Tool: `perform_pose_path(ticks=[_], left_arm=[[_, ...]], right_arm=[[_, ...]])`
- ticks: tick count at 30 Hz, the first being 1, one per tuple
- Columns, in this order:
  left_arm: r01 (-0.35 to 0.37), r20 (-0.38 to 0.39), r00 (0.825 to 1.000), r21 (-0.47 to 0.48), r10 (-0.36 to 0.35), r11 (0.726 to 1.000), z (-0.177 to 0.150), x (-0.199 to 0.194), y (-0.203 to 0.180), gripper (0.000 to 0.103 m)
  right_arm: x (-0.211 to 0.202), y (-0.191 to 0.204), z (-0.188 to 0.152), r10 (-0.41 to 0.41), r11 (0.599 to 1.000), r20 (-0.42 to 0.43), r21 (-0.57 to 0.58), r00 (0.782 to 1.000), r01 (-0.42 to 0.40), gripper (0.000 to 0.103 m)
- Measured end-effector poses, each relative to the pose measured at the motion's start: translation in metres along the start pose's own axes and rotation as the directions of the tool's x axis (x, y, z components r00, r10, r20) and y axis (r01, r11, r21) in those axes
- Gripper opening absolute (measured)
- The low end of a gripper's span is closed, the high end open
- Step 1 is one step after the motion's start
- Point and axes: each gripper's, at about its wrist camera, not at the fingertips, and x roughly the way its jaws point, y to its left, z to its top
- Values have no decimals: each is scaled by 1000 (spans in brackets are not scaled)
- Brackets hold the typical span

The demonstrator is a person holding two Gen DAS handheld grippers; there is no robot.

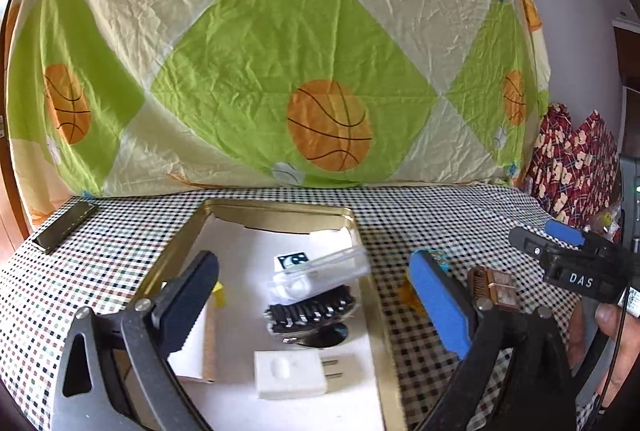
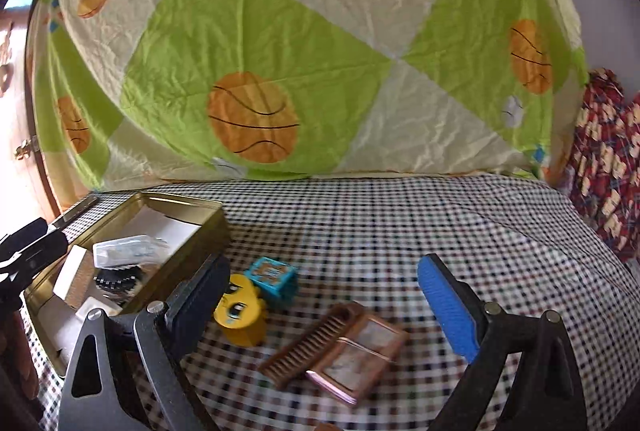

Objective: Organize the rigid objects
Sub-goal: 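Move right tool to the copper photo box while left tool approaches the yellow block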

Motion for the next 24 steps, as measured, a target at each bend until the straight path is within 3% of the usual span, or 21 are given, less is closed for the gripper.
perform_pose_path(ticks=[3,11,17,20,24], left_arm=[[25,-5,1000,38,-25,999,-3,4,-26,102],[40,-38,999,96,-36,995,-10,18,-69,102],[34,-71,997,98,-27,995,-16,31,-78,102],[35,-71,997,105,-27,994,-16,31,-79,102],[37,-77,997,111,-28,993,-16,33,-81,102]], right_arm=[[4,-18,-6,-25,999,-60,22,998,27,96],[23,-13,-22,11,1000,-215,-4,977,-12,94],[42,-16,-26,33,999,-316,7,948,-32,92],[49,-18,-29,15,1000,-355,-18,935,-23,87],[47,-28,-30,-42,998,-349,-61,936,22,86]])
